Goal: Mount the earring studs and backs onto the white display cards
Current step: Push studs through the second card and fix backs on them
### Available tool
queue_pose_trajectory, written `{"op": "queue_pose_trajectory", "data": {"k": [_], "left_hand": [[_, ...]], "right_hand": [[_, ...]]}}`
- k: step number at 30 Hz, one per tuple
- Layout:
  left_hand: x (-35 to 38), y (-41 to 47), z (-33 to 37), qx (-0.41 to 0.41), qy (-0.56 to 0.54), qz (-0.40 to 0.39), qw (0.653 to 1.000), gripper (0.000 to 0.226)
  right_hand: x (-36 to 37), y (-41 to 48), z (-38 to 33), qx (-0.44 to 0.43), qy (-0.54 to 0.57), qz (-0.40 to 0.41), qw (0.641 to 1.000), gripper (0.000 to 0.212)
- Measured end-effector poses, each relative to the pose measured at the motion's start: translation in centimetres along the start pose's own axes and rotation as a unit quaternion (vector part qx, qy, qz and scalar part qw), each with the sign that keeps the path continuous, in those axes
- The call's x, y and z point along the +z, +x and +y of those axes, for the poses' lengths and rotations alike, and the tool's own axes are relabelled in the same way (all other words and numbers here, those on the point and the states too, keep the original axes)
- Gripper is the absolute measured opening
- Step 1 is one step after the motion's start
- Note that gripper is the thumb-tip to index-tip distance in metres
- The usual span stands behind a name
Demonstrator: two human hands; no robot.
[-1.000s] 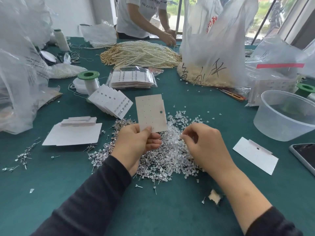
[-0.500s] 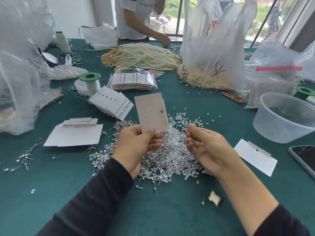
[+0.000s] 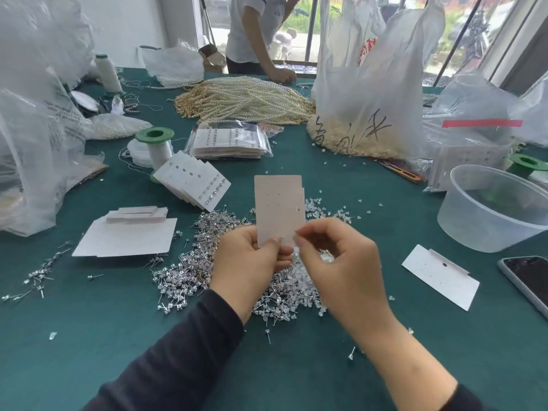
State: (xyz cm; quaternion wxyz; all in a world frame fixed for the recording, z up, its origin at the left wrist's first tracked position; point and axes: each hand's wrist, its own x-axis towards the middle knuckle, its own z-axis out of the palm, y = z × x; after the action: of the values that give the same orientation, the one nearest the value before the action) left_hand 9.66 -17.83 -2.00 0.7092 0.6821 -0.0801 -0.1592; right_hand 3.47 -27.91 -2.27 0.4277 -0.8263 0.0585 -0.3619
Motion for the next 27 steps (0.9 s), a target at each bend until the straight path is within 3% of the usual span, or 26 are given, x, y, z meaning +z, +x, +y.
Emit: {"op": "queue_pose_trajectory", "data": {"k": [2,5,27], "left_hand": [[0.2,-0.1,-0.1,0.018,0.019,-0.005,1.000,0.014],[0.4,-0.2,-0.2,0.038,0.033,0.002,0.999,0.018],[0.4,-0.4,-0.6,0.049,0.062,0.012,0.997,0.021]], "right_hand": [[0.9,-0.4,-0.3,-0.059,-0.047,0.022,0.997,0.009],[1.5,-0.6,-0.2,-0.078,-0.090,0.036,0.992,0.009],[1.8,-0.8,0.4,-0.039,-0.086,0.032,0.995,0.008]]}}
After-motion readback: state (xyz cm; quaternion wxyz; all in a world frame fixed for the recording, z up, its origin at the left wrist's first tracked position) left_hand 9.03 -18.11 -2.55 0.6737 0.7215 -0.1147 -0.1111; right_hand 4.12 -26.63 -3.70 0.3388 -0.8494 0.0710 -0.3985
